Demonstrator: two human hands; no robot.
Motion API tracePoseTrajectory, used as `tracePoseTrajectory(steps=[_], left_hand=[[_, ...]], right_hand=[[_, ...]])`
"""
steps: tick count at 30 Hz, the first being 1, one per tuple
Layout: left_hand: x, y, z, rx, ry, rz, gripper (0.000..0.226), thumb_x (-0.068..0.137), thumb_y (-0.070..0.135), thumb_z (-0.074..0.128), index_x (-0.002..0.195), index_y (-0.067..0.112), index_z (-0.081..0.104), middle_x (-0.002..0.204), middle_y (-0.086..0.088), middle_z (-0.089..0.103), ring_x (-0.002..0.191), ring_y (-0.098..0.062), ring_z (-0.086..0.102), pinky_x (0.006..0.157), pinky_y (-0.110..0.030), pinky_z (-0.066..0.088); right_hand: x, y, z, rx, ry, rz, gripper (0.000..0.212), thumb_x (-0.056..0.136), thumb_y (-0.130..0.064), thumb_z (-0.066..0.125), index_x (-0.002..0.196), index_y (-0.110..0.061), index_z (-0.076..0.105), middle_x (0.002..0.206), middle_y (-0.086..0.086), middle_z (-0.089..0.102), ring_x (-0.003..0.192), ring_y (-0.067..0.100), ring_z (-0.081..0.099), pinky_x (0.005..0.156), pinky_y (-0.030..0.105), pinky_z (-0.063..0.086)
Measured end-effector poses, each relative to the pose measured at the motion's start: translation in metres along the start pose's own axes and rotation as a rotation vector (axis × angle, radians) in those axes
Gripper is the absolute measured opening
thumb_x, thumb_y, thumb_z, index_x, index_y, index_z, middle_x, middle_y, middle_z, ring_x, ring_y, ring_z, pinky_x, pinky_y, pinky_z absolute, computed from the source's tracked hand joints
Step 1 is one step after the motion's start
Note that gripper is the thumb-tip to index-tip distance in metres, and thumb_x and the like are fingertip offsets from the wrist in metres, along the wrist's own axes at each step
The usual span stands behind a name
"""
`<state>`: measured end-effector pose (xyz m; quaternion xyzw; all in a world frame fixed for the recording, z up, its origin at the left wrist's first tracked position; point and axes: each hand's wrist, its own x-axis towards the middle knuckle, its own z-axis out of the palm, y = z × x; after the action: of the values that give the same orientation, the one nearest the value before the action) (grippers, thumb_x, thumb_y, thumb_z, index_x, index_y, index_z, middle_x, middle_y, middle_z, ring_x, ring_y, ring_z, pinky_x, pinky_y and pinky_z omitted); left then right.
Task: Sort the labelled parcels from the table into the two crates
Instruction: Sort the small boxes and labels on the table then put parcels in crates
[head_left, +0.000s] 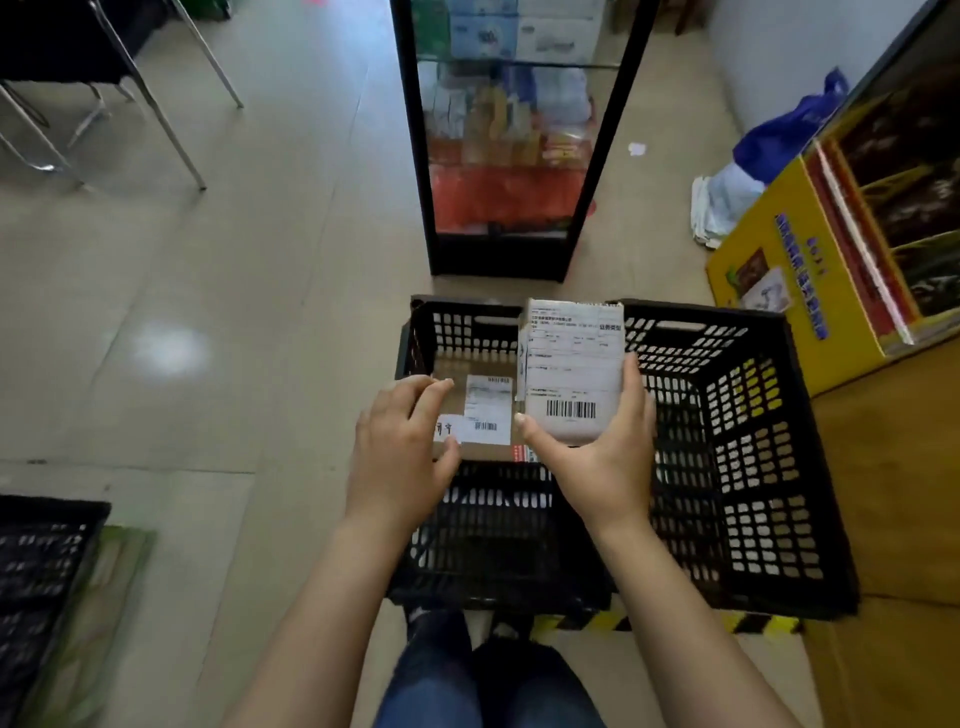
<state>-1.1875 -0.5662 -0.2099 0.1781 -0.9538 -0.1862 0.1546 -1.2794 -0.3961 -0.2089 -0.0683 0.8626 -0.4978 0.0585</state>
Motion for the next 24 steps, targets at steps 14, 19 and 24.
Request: tracePoseTrajectory(steps=[14,19,24], left_hand=[[-0.045,-0.087,0.195,-0.02,-0.387,-0.097,0.056,0.064,0.011,0.079,0.118,0.01,0.063,0.113,-0.007,0.06,0.106,-0.028,0.058,0.092,-0.044,0.048],[-0.06,-0.105,0.246,-0.039,-0.533,-0.168,0.055,0.073,0.012,0.072,0.125,0.012,0.058,0.122,-0.006,0.056,0.114,-0.027,0.051,0.099,-0.042,0.043],[-0.073,-0.113,0.272,-0.03,-0.638,-0.212,0.054,0.076,0.015,0.069,0.129,0.013,0.055,0.125,-0.005,0.054,0.117,-0.025,0.049,0.099,-0.039,0.039]], right_hand=[[-0.006,0.192,0.113,-0.27,-0.232,0.351,0.128,0.06,-0.05,0.088,0.156,-0.026,0.005,0.146,-0.001,0.024,0.13,0.017,0.039,0.094,0.024,0.038],[-0.009,0.239,0.144,-0.34,-0.302,0.416,0.13,0.059,-0.056,0.086,0.154,-0.03,0.001,0.142,-0.004,0.021,0.131,0.02,0.037,0.1,0.037,0.046],[-0.01,0.273,0.152,-0.395,-0.367,0.462,0.131,0.058,-0.054,0.087,0.154,-0.027,0.002,0.145,0.003,0.022,0.135,0.026,0.034,0.104,0.043,0.044]])
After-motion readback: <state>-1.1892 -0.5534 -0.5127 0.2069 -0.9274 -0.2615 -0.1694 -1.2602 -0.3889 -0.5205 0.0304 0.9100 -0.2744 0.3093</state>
